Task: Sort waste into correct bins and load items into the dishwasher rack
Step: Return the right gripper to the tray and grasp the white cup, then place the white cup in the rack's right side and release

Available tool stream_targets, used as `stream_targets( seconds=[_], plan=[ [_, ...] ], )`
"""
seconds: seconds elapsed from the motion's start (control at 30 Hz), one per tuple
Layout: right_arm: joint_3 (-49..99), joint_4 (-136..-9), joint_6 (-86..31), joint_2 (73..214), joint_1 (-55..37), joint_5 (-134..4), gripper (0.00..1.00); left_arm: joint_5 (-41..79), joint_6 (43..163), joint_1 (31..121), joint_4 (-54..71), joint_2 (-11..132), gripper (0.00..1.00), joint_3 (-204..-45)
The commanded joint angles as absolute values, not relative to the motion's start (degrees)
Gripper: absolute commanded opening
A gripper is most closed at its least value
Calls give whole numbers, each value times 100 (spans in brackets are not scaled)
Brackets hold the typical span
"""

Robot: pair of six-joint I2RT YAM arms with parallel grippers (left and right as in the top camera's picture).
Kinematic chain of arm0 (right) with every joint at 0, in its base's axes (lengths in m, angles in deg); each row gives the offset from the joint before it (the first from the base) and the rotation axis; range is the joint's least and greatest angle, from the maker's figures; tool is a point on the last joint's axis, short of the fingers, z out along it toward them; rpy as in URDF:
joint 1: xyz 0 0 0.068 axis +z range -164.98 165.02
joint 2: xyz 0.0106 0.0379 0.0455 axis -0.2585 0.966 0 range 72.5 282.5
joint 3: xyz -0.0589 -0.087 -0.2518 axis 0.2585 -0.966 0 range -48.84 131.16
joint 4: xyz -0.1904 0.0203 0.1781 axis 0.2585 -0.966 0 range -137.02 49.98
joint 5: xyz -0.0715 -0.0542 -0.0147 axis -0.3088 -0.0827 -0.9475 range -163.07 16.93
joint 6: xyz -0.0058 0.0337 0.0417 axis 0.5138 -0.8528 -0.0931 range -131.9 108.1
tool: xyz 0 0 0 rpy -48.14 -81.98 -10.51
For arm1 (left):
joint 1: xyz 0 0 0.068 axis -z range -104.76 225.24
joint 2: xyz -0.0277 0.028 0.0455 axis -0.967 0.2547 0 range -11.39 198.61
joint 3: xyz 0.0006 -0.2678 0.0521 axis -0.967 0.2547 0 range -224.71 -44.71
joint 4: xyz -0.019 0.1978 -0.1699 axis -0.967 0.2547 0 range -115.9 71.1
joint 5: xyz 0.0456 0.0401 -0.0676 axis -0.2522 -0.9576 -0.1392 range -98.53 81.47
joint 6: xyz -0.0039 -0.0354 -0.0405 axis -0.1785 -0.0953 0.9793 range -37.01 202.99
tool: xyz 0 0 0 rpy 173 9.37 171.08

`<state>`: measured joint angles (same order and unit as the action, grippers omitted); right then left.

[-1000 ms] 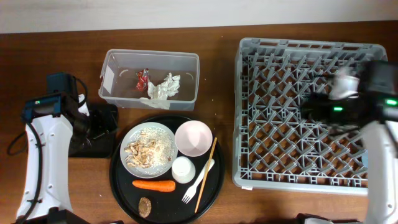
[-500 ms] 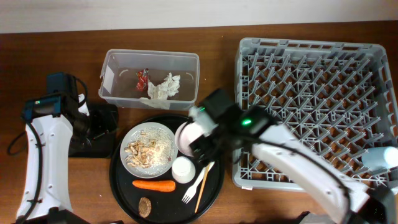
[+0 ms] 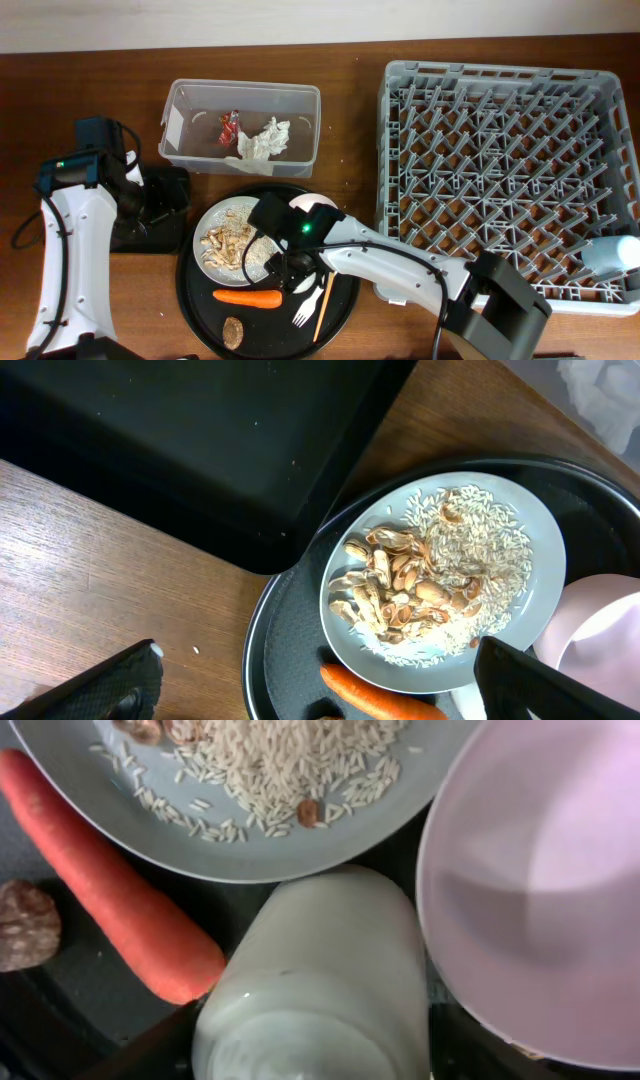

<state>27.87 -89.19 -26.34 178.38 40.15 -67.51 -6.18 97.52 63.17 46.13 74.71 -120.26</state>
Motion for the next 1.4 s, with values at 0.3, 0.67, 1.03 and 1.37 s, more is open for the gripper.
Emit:
stream_targets(
  seconds=[0.3, 0.67, 1.03, 1.37],
  plan=[
    [3567, -9725, -2892, 17399, 3941, -7241, 51, -636, 9686, 6293, 4620, 7474, 99, -11991],
    [4713, -10984, -2865, 15585, 944, -8191, 50, -636, 9684, 6293, 4620, 7474, 100, -11991],
    [4706, -10816, -2284, 15847, -3895, -7818, 50, -636, 9686, 6293, 4618, 7474, 99, -11991],
    [4706, -10446, -2288, 16942, -5077, -7824, 49, -636, 9686, 6293, 4642, 7474, 99, -11991]
  ],
)
